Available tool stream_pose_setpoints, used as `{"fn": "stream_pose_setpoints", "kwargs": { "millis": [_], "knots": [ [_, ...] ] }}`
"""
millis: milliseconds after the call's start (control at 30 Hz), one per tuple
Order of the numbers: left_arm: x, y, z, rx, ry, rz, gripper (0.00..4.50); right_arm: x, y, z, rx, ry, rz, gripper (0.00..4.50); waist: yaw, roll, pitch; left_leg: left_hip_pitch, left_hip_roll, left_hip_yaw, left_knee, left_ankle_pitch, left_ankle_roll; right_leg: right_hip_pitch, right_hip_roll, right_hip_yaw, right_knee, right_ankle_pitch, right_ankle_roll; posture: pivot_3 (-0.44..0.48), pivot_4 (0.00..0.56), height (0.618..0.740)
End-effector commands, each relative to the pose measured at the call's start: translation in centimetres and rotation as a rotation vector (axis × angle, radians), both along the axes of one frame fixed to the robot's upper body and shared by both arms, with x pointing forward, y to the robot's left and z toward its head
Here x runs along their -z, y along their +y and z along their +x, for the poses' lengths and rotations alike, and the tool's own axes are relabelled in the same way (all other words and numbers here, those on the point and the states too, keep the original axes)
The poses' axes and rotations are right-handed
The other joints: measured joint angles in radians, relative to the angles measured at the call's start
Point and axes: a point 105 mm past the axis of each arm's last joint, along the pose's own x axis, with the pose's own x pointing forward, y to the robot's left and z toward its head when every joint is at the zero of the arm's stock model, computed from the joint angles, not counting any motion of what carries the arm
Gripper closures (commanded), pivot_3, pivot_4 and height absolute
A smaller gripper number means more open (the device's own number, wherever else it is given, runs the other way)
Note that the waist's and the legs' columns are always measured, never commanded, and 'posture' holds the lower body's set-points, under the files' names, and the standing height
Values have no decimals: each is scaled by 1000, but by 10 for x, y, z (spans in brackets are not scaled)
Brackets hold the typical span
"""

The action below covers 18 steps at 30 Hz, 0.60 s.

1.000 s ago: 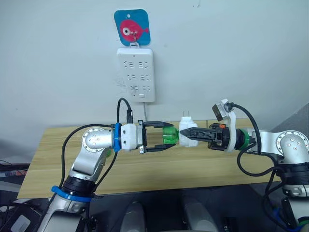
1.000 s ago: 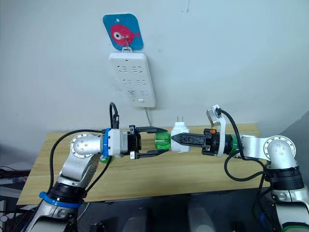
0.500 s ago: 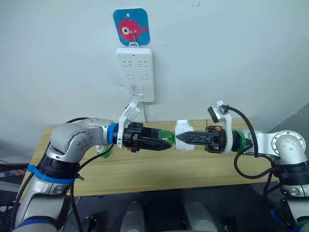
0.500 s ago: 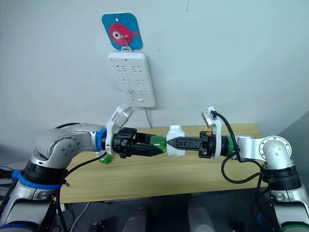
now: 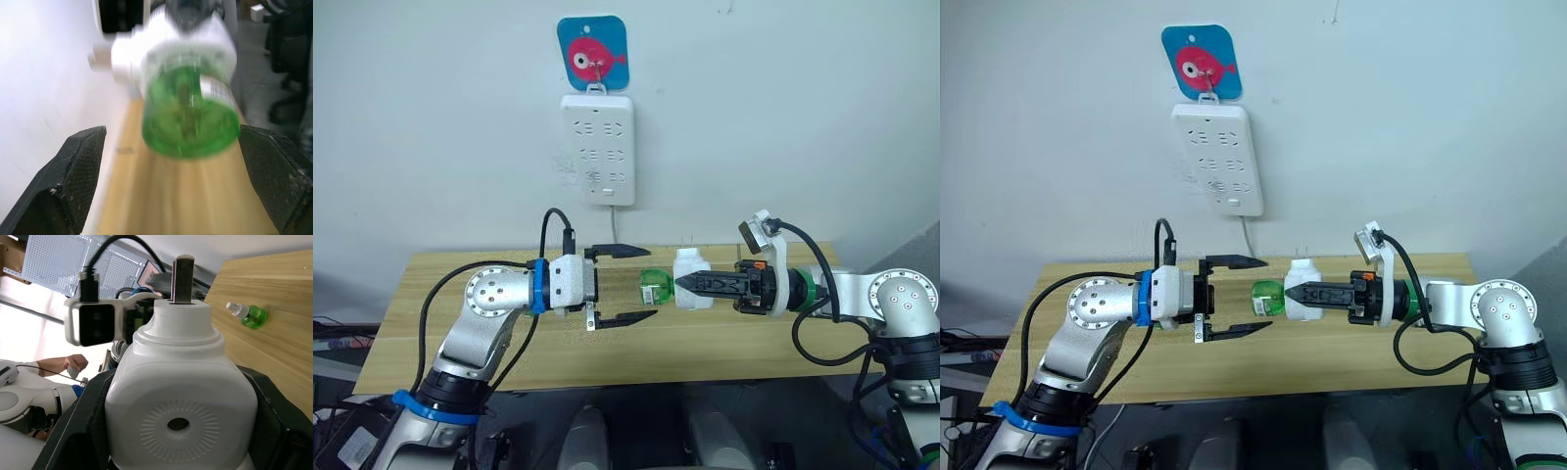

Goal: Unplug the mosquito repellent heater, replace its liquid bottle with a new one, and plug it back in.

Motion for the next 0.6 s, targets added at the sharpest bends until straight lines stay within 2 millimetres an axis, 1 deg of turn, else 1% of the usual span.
{"fn": "stream_pose_setpoints", "kwargs": {
  "millis": [33,133,167,233,400,433,500,600],
  "knots": [
    [-9,0,-4,21,-89,-37,0,-12,-1,-3,-16,-42,31,1496,-3,0,0,0,0,0,0,0,0,0,0,0,0,0,0,-105,205,725],
    [-4,-3,-5,45,-80,-23,0,-12,-1,-3,-16,-42,32,1496,-7,0,0,0,0,0,0,0,0,0,0,0,0,0,0,-106,206,725],
    [-3,-4,-5,53,-85,-19,183,-12,-1,-3,-17,-42,32,1496,-7,0,0,0,0,0,0,0,0,0,0,0,0,0,0,-106,206,725],
    [-5,-7,-4,61,-74,-36,598,-12,0,-3,-17,-41,33,1496,-7,0,0,0,0,0,0,0,0,0,0,0,0,0,0,-109,208,725],
    [-8,-6,-5,74,-57,-24,2183,-12,0,-3,-13,-42,34,1496,-8,0,0,0,0,0,0,0,0,0,0,-1,0,0,0,-105,210,725],
    [-8,-4,-6,78,-54,-15,2251,-12,0,-2,-13,-42,34,1496,-8,0,0,0,0,0,0,0,0,0,0,-1,0,0,0,-104,210,725],
    [-13,-3,-4,64,65,-8,2251,-12,0,-3,-12,-44,34,1496,-8,0,1,0,0,-1,0,0,0,0,1,-1,0,0,0,-101,210,725],
    [-16,7,8,-23,552,-6,2251,-12,0,-4,-20,-47,29,1496,-9,-1,3,0,0,-2,0,0,0,0,1,-1,1,0,0,-94,211,725]
  ]
}}
